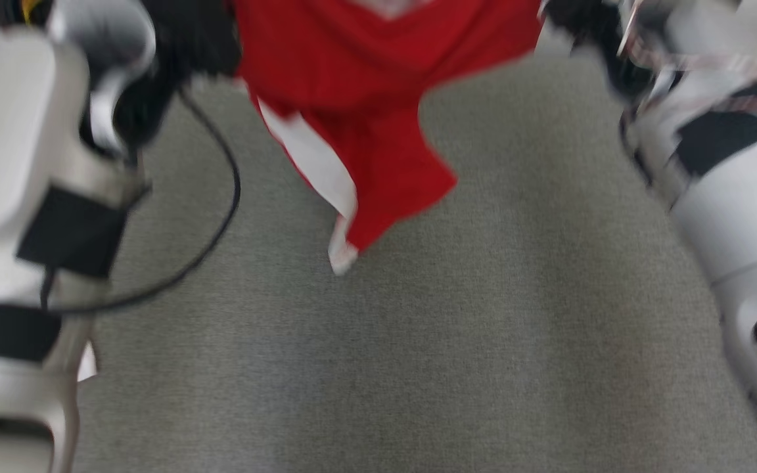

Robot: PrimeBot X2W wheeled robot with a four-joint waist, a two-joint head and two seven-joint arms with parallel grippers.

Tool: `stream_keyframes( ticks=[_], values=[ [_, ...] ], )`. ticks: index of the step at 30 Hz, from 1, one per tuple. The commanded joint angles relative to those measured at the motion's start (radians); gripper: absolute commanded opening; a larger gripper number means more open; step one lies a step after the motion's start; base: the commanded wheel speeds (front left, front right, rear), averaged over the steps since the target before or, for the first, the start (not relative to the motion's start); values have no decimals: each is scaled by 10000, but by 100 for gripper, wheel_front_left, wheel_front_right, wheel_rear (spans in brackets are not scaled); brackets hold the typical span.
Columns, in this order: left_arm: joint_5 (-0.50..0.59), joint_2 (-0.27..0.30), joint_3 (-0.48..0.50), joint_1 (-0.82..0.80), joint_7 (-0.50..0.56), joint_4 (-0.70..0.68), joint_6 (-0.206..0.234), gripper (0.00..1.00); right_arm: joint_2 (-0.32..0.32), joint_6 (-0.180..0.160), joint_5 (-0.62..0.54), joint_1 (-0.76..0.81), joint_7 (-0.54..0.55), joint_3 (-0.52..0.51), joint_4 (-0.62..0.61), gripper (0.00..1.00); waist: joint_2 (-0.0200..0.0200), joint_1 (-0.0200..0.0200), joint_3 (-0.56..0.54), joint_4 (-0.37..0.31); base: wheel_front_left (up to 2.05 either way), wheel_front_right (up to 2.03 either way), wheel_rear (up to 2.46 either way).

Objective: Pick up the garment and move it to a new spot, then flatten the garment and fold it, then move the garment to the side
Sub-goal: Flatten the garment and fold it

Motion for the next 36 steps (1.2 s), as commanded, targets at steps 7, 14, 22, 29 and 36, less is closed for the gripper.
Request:
stream_keyframes(
  ticks=[7,14,22,29,36],
  values=[
    [925,-800,-239,-5088,-645,3055,-281,0,-7,35,-426,-4035,-667,-1140,2064,0,-1,-1,2674,-1349,0,0,0],
    [1435,-966,-367,-7759,-2257,4803,-553,0,-121,35,-1023,-6007,-1678,-1442,2783,0,-1,-1,3240,-1668,0,0,0],
    [1496,-1362,-343,-8759,-5420,6099,-735,0,-180,35,-2007,-6994,-2608,-1146,2957,0,-1,-1,4319,-1264,0,0,0],
    [863,-1357,-1300,-6556,-6287,5877,-833,0,214,35,-1953,-4879,-2961,-193,1933,0,-1,-1,4119,-1177,0,0,0],
    [-974,-568,-2111,-2850,-6291,3554,-805,0,-112,36,-609,-1060,-2969,1023,-282,0,-1,-1,3005,-1093,0,0,0]
  ],
)
